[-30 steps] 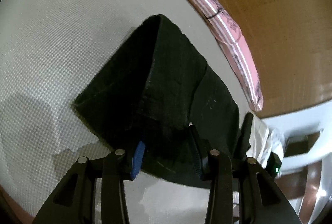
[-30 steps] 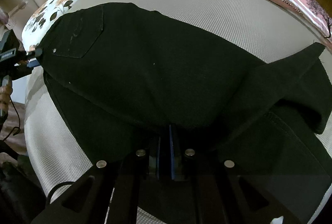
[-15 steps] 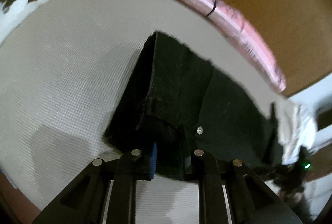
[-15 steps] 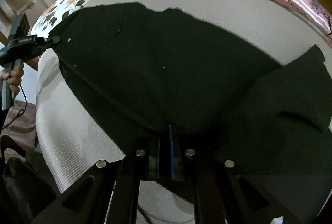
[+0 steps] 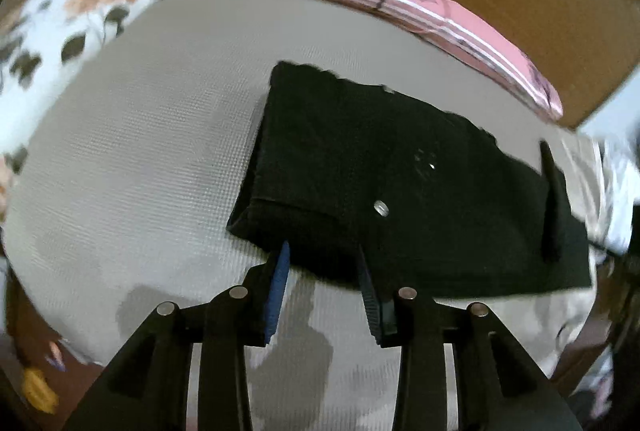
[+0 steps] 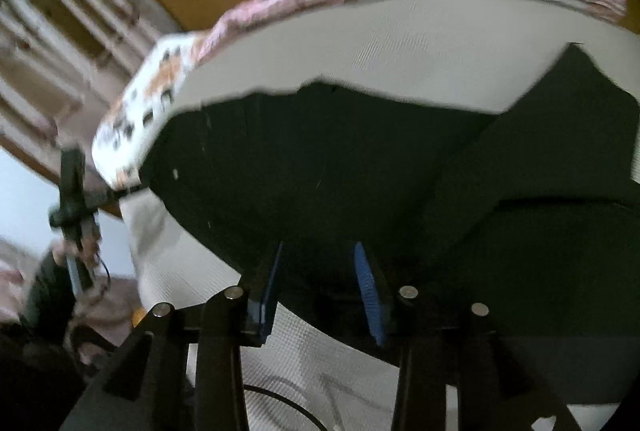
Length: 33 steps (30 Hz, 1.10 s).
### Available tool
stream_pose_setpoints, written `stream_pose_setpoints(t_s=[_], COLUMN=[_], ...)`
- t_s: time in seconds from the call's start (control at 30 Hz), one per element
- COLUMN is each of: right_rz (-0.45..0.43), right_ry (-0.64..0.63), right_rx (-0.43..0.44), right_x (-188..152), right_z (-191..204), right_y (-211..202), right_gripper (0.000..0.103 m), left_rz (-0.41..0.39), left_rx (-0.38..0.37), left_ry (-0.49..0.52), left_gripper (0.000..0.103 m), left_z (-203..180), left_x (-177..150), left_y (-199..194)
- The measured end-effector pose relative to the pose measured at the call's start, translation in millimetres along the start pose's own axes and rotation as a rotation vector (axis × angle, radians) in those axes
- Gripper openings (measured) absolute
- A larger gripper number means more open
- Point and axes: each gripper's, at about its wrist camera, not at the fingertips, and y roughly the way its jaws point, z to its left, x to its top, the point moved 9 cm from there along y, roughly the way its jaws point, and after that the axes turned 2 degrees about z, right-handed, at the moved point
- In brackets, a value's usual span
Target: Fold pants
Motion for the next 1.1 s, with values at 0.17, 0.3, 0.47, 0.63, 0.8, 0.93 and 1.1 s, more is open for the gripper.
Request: stream_pose_setpoints(t_s=[0.17, 0.3, 0.47, 0.63, 0.8, 0.93, 1.1], right_rz=[-0.049, -0.046, -0.053, -0.051, -0.053, -0.037, -0.016], right_ry=[0.075, 0.171, 0.262, 0.302, 0.337, 0.369, 0.405], right_rx=[-0.07, -0.094, -0.107, -0.115, -0.12, -0.117, -0.124], right_x=[13, 24, 28, 39, 57, 73, 93], right_z=[-41, -68, -99, -122, -144, -165, -190], right_y=[-36, -44, -57, -63, -59, -46, -24], right_gripper=[0.035, 0.035, 0.035, 0.035, 0.035, 0.035, 0.035], left_rz=[-0.081, -0.076, -0.01, 0.073, 0.122, 0.163, 0.159], left_rx=[-0.042, -0.167, -0.294, -0.386, -0.419, -0.407, -0.35], left_ry=[0.209, 0.37, 0.547, 0.652, 0.653, 0.623, 0.613], left_gripper=[0.036, 0.036, 0.036, 0.036, 0.036, 0.036, 0.025], left_z=[-62, -145, -244, -314, -349, -360, -364], left_x=[-8, -12, -32, -53, -61, -63, -65], left_y=[-28, -12, 25, 55, 79, 98, 116])
